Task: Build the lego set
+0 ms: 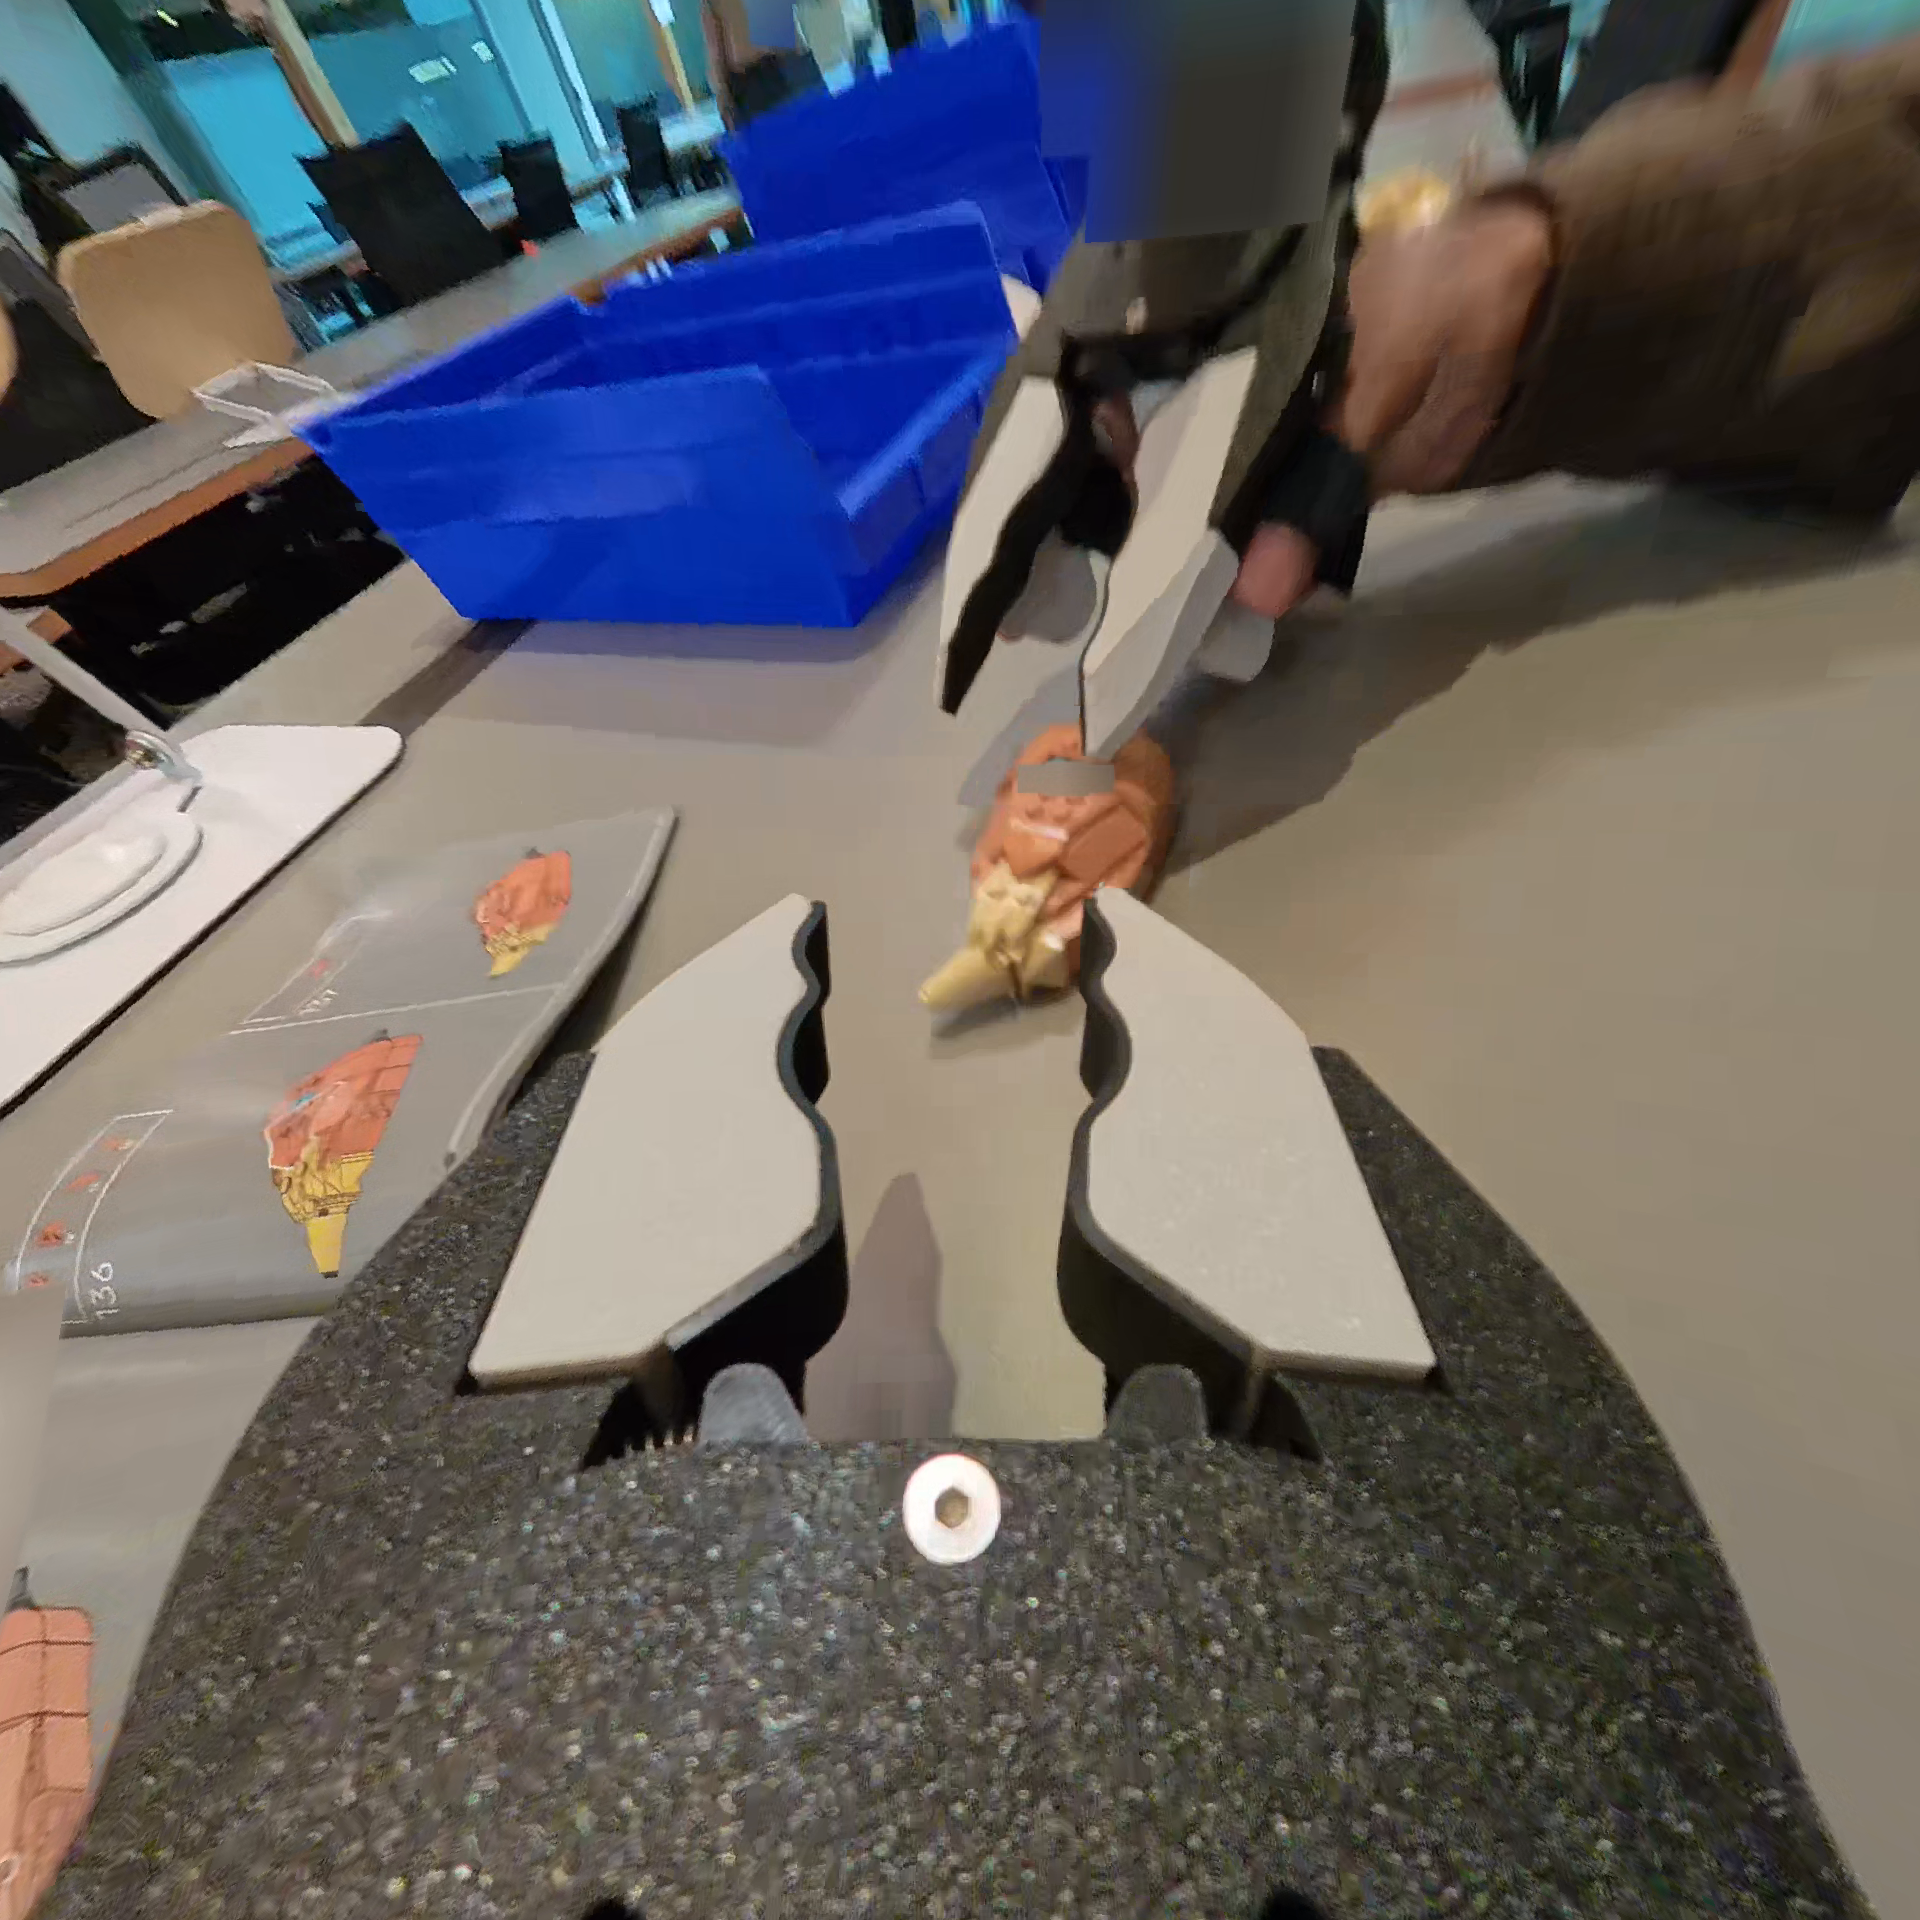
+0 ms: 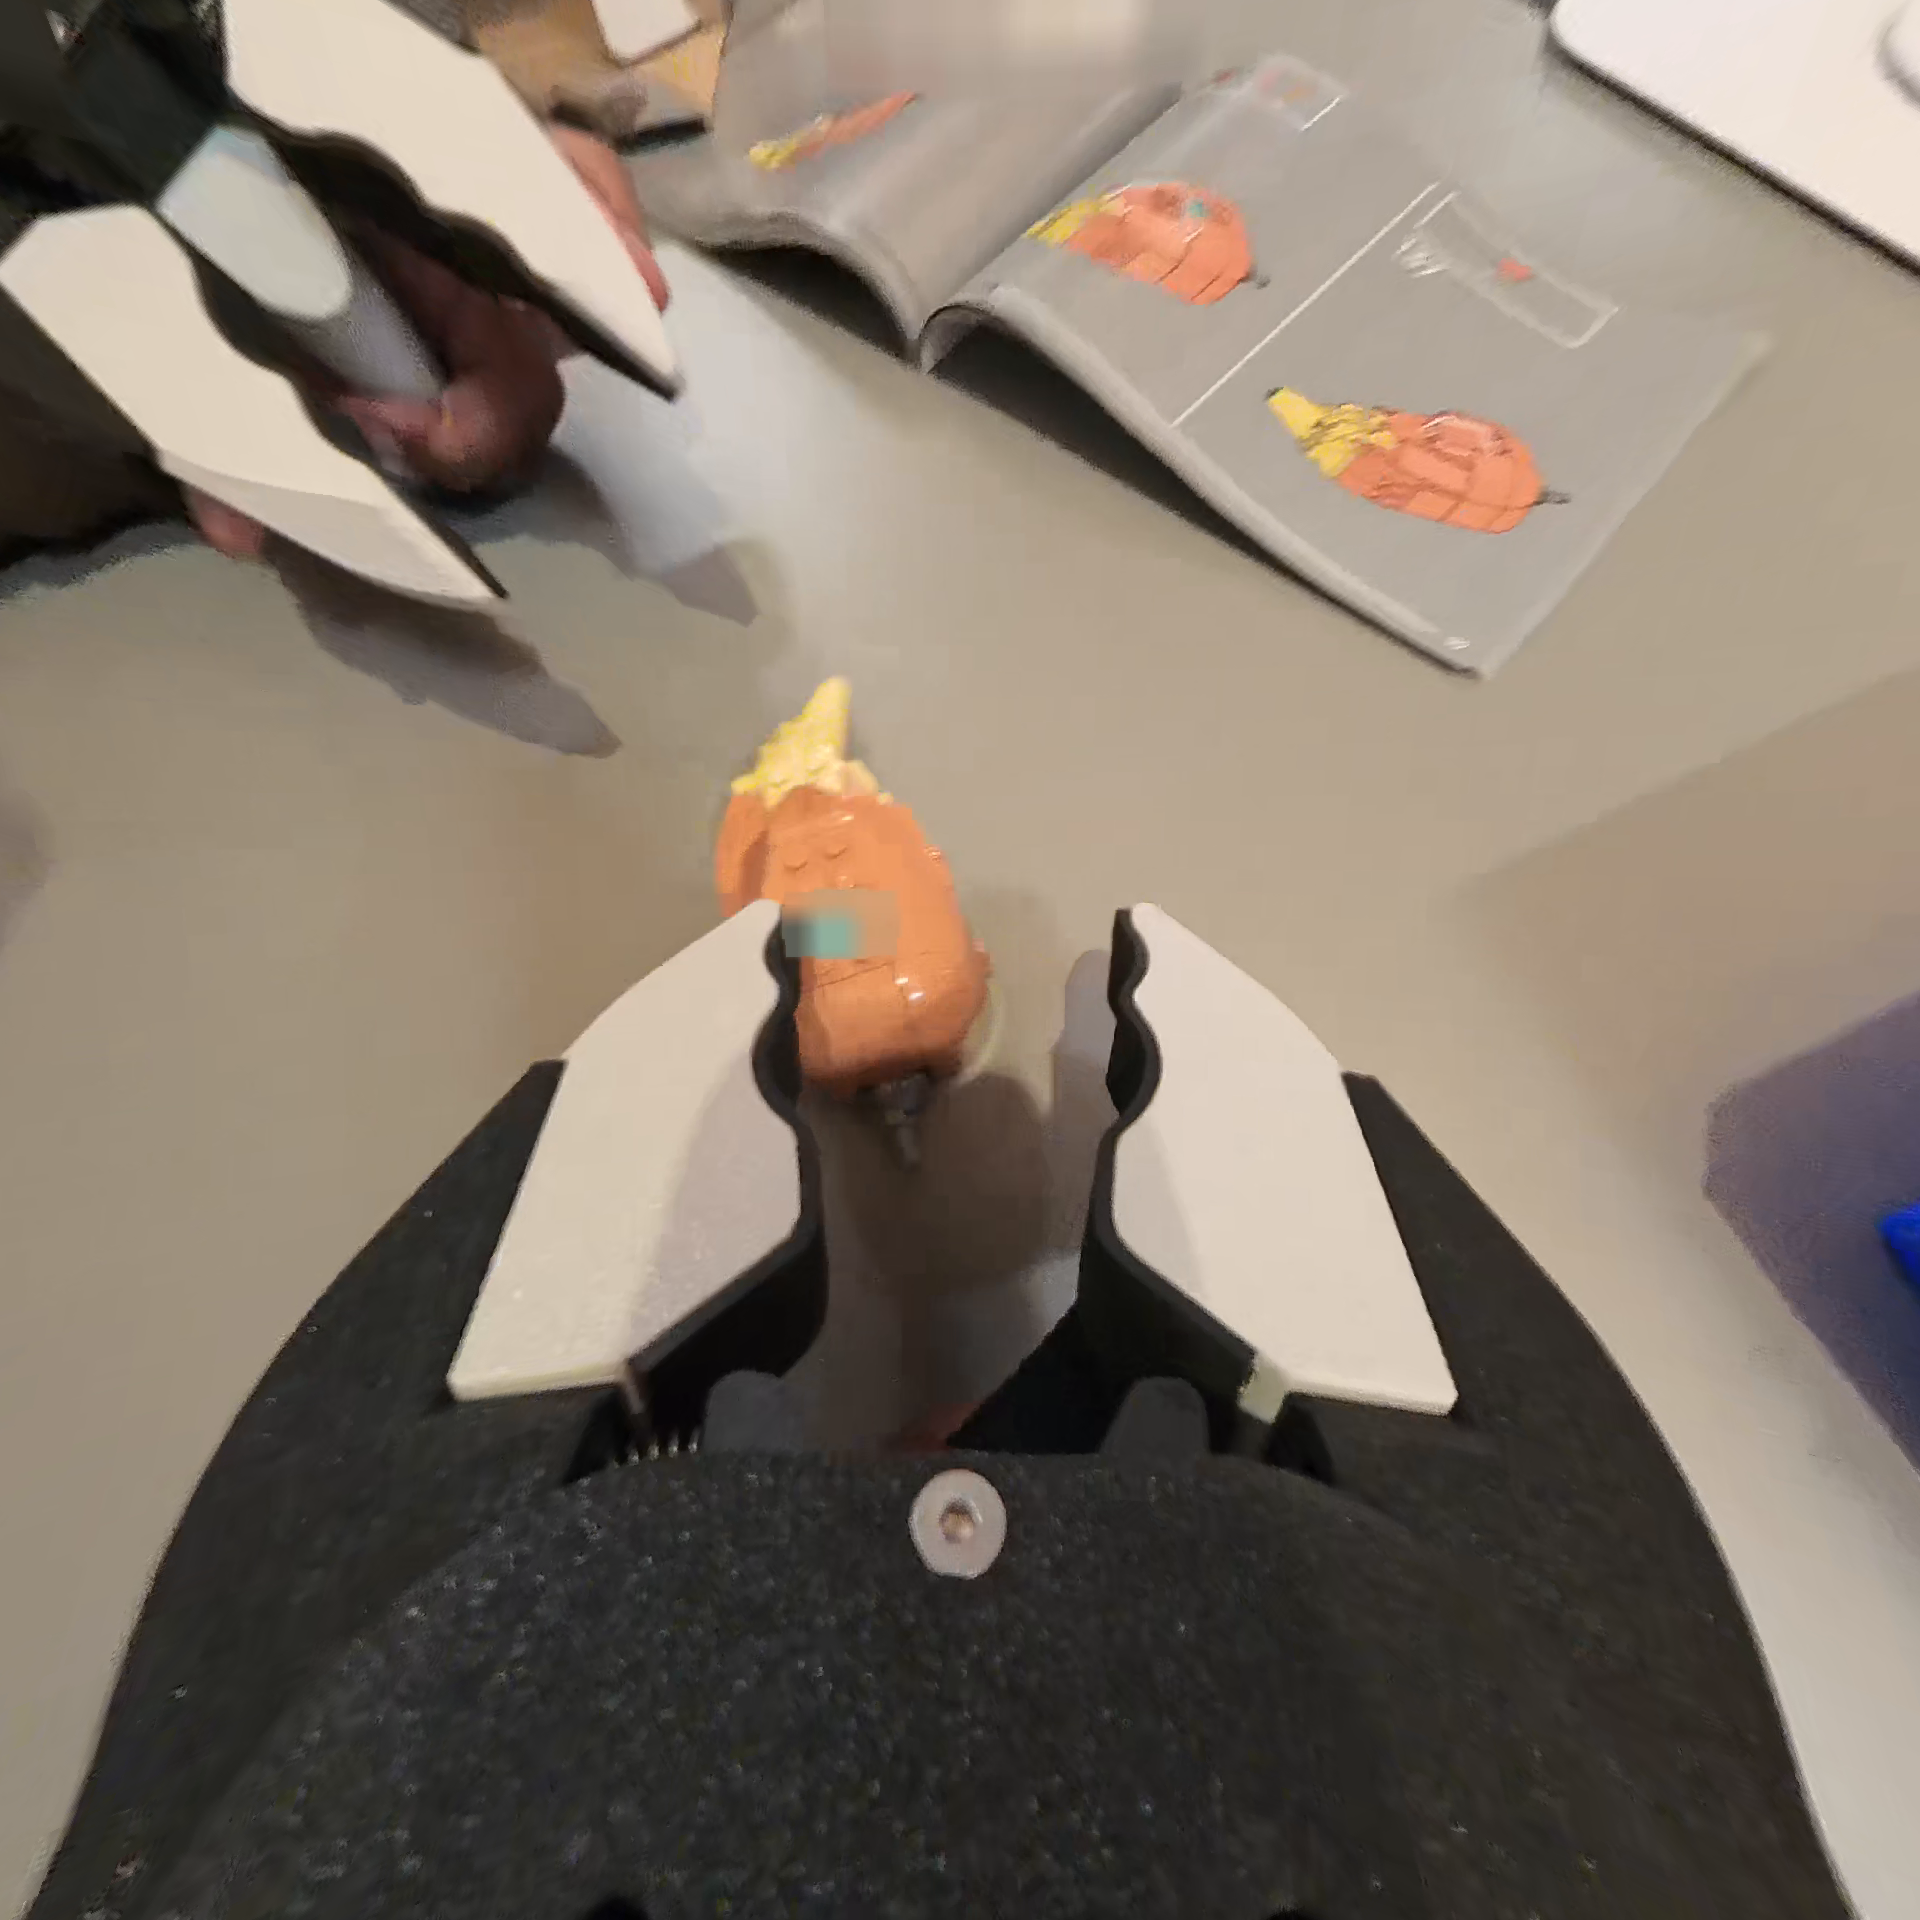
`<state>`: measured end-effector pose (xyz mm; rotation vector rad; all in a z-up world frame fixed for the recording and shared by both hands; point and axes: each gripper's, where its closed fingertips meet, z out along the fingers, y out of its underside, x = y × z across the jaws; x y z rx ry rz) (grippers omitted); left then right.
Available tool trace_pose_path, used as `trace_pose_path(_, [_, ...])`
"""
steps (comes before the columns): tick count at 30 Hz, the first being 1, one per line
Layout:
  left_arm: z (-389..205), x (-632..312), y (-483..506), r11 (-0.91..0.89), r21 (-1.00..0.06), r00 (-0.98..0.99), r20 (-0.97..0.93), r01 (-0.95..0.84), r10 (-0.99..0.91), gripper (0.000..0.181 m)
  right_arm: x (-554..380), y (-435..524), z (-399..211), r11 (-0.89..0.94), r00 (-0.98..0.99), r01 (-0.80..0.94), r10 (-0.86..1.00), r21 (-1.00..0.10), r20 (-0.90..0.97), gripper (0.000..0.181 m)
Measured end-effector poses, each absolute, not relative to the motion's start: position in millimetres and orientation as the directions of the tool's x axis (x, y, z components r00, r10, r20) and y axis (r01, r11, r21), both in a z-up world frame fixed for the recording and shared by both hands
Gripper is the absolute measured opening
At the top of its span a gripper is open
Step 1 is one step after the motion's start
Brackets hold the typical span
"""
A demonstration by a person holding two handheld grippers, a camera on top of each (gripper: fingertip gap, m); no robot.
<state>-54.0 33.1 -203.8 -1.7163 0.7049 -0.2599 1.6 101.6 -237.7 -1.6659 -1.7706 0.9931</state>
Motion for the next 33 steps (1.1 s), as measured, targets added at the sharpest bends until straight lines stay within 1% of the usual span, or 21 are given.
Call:
trace_pose_path(1, [-196, -57, 37, -0.102, -0.959, 0.809, -0.163, -0.264, -0.564, 0.046, 0, 109, -235, -0.042, -0.105, 0.597, 0.986, -0.801, -0.129, 0.057])
trace_pose_path(3, [-183, -63, 47, -0.087, -0.979, 0.839, -0.111, -0.184, -0.533, 0.046, -3, 119, -231, -0.069, -0.099, 0.574, 0.983, -0.816, -0.153, 0.056])
trace_pose_path(6, [-170, -71, 63, -0.073, -0.99, 0.868, -0.072, -0.123, -0.491, 0.046, -8, 131, -225, -0.076, -0.111, 0.534, 0.981, -0.842, -0.159, 0.051])
trace_pose_path(9, [-166, -69, 80, -0.052, -0.997, 0.876, -0.031, -0.064, -0.481, 0.045, -12, 137, -225, -0.056, -0.136, 0.521, 0.98, -0.852, -0.148, 0.046])
trace_pose_path(11, [-166, -68, 89, -0.038, -0.999, 0.883, 0.0, -0.02, -0.469, 0.042, -16, 142, -224, -0.033, -0.148, 0.506, 0.981, -0.862, -0.124, 0.041])
trace_pose_path(13, [-168, -67, 94, -0.041, -0.998, 0.886, 0.055, 0.041, -0.46, 0.03, -18, 145, -220, -0.028, -0.16, 0.472, 0.98, -0.881, -0.116, 0.034])
trace_pose_path(16, [-163, -73, 94, -0.019, -0.993, 0.895, 0.112, 0.115, -0.431, 0.003, -19, 147, -216, -0.053, -0.159, 0.419, 0.979, -0.907, -0.131, 0.023])
trace_pose_path(18, [-162, -80, 93, -0.014, -0.989, 0.903, 0.142, 0.149, -0.405, 0.0, -16, 147, -215, -0.056, -0.157, 0.395, 0.979, -0.917, -0.127, 0.019])
trace_pose_path(20, [-165, -82, 92, -0.042, -0.989, 0.903, 0.149, 0.145, -0.403, 0.0, -15, 148, -212, -0.044, -0.147, 0.363, 0.984, -0.931, -0.104, 0.015])
trace_pose_path(25, [-173, -65, 84, -0.059, -0.998, 0.881, 0.032, 0.004, -0.472, 0.0, -15, 150, -214, -0.023, -0.119, 0.374, 0.99, -0.927, -0.073, 0.001])
trace_pose_path(29, [-177, -57, 79, -0.058, -0.997, 0.858, -0.021, -0.059, -0.513, 0.001, -15, 152, -218, -0.038, -0.1, 0.4, 0.991, -0.916, -0.085, 0.0])
trace_pose_path(33, [-178, -62, 76, -0.069, -0.996, 0.858, -0.01, -0.054, -0.514, 0.002, -13, 150, -225, -0.027, -0.086, 0.444, 0.994, -0.896, -0.073, 0.0])
